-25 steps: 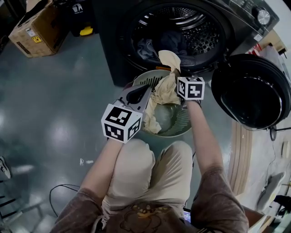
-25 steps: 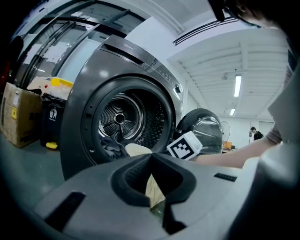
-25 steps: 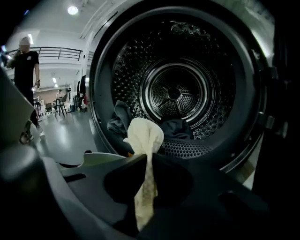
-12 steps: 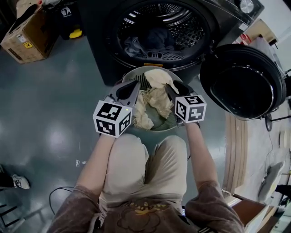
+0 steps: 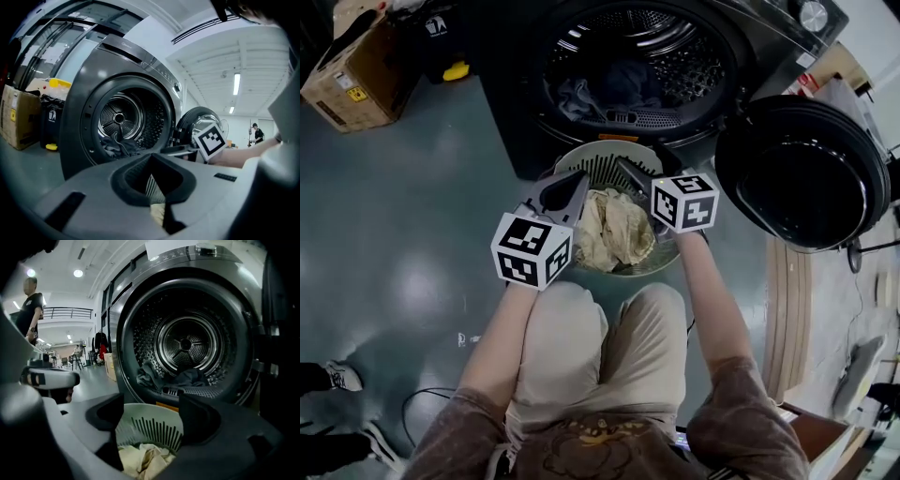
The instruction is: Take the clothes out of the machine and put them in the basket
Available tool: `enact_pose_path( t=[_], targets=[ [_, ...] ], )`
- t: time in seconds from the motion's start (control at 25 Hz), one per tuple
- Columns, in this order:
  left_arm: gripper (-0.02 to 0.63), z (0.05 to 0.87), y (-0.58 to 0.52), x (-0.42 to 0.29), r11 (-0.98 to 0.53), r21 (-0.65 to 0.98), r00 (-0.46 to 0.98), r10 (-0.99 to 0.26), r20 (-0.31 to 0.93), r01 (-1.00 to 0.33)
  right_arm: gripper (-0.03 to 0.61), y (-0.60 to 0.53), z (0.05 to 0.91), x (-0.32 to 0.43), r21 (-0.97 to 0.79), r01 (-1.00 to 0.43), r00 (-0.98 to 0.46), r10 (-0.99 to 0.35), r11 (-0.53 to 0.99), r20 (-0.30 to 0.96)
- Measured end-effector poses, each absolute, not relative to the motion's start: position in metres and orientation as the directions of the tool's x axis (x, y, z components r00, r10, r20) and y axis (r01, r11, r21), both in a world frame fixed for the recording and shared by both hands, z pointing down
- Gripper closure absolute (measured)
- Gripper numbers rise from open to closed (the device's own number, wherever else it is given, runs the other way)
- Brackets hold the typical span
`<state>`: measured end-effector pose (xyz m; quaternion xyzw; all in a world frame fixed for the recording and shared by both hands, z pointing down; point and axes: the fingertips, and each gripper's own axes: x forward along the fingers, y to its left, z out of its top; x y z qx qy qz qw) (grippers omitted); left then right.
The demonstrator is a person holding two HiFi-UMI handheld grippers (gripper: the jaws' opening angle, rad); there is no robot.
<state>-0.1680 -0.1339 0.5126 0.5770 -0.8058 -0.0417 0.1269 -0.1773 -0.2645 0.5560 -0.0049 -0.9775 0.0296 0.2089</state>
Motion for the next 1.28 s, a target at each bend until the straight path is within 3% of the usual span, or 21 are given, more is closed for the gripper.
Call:
enact_pose_path(
  t=[0.56, 0.92, 1.04, 1.24, 1.28],
  targets=[
    [0.607, 0.517, -0.129, -0.178, 0.325, 0.236, -0.294, -0.943, 0.159, -0.916, 0.201, -0.258, 0.561, -0.343, -0.041, 0.063, -0.91, 0.074, 0.997, 0.407],
    [0.607, 0.522, -0.123, -0.189, 0.338, 0.252, -0.302, -0.938, 0.172, -0.907, 0.23, -0.253, 0.591, -0.381, -0.036, 0.05, -0.873, 0.061, 0.998, 0.483],
    [0.607, 0.522, -0.123, -0.191, 0.34, 0.25, -0.303, -0.937, 0.175, -0.907, 0.293, -0.248, 0.59, -0.384, -0.037, 0.061, -0.877, 0.072, 0.997, 0.475],
    [0.607, 0.524, -0.127, -0.19, 0.333, 0.252, -0.297, -0.939, 0.173, -0.908, 0.515, -0.25, 0.588, -0.377, 0.034, 0.06, -0.875, 0.037, 0.998, 0.483],
    [0.607, 0.524, -0.128, -0.19, 0.333, 0.253, -0.296, -0.939, 0.173, -0.908, 0.526, -0.253, 0.587, -0.373, 0.052, 0.052, -0.876, 0.021, 0.997, 0.482]
  ],
)
